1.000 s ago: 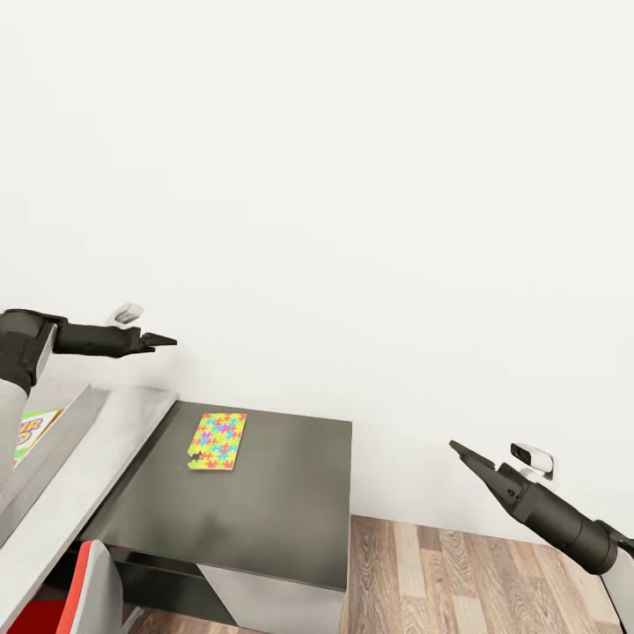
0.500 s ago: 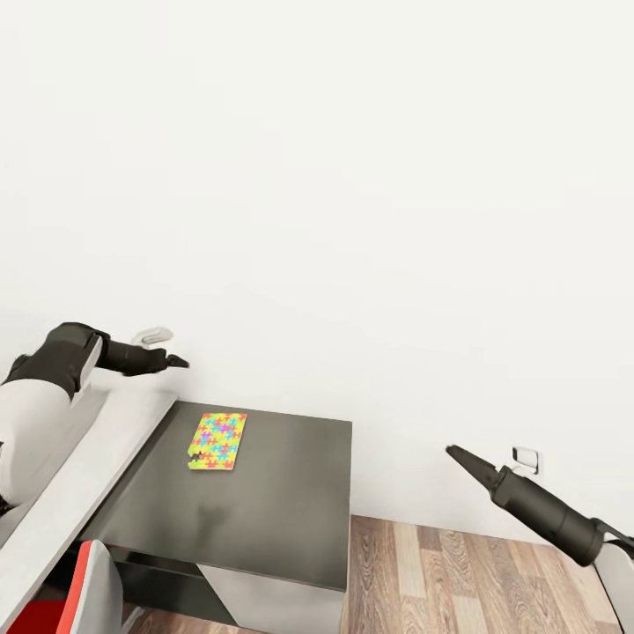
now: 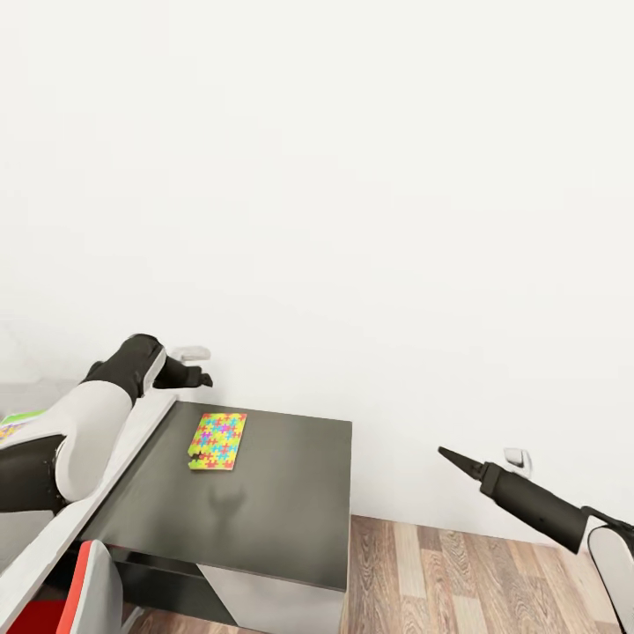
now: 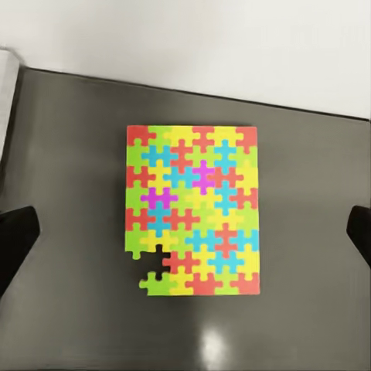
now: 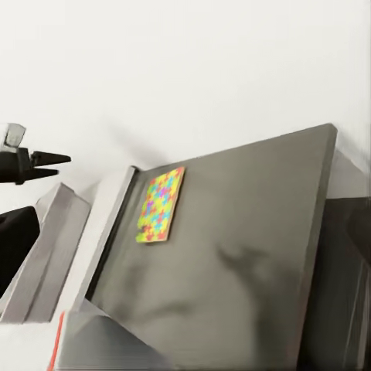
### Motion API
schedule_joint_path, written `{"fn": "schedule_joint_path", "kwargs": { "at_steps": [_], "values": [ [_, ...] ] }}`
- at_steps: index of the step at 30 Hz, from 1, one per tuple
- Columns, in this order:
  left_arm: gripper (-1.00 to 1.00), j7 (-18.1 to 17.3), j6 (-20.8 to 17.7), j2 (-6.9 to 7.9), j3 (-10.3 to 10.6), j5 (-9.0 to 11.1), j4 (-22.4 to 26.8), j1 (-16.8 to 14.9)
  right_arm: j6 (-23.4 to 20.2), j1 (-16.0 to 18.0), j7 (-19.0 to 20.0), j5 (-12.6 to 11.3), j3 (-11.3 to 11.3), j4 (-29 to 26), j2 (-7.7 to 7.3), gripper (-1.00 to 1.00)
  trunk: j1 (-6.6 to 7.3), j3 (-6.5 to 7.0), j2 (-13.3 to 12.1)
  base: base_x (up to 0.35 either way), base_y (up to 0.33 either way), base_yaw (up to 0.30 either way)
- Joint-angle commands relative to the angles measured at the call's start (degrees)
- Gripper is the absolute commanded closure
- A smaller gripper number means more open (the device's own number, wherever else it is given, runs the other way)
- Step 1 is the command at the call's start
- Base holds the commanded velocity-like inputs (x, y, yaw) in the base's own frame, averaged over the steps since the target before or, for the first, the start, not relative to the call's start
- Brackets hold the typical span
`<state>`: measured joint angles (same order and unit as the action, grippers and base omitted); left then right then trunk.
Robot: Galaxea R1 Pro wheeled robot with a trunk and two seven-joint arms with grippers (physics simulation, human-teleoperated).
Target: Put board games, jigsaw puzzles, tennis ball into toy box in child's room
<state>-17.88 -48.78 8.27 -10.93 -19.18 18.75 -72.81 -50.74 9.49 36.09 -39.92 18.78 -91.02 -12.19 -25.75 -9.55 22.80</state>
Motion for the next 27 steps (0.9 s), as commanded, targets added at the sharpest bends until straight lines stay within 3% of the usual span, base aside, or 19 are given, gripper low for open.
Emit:
{"fn": "schedule_joint_path", "kwargs": {
  "at_steps": [1, 6, 10, 13, 19, 27],
  "values": [
    [-1.00, 0.8, -0.1, -0.32, -0.5, -0.6, 0.0, -0.1, -0.8, 0.3, -0.5, 0.0, 0.0, 0.0, 0.01, -1.00, -0.03, -0.12, 0.1, 0.000, 0.000, 0.000],
    [-1.00, 5.0, 0.2, -1.36, -0.5, -0.5, -0.4, -0.1, -2.9, 1.0, -8.4, 0.3, -0.5, 0.0, 0.18, -1.00, -0.03, -0.12, 0.1, 0.000, 0.000, 0.000],
    [-1.00, 6.1, 0.3, -1.73, -1.1, -0.4, -0.4, -0.1, -5.2, 1.3, -22.2, 1.0, -2.4, 0.0, 0.47, -1.00, -0.03, -0.12, 0.1, 0.000, 0.000, 0.000],
    [-1.00, 6.4, 0.4, -1.80, -1.6, -0.5, -0.5, -0.1, -5.5, 1.4, -28.5, 1.2, -3.9, 0.0, 0.68, -1.00, -0.03, -0.12, 0.1, 0.000, 0.000, 0.000],
    [-1.00, 6.5, 1.0, -1.85, -2.1, -0.5, -0.5, -0.1, -5.6, 1.4, -32.0, 1.3, -6.1, 0.0, 0.81, -1.00, -0.03, -0.13, 0.1, 0.000, 0.000, 0.000],
    [-1.00, 6.6, 2.9, -1.84, -3.4, -0.5, -0.5, -0.1, -4.5, 1.4, -32.5, 1.2, -6.9, 0.0, 0.80, -1.00, -0.03, -0.59, 0.1, 0.000, 0.000, 0.000]
  ]
}}
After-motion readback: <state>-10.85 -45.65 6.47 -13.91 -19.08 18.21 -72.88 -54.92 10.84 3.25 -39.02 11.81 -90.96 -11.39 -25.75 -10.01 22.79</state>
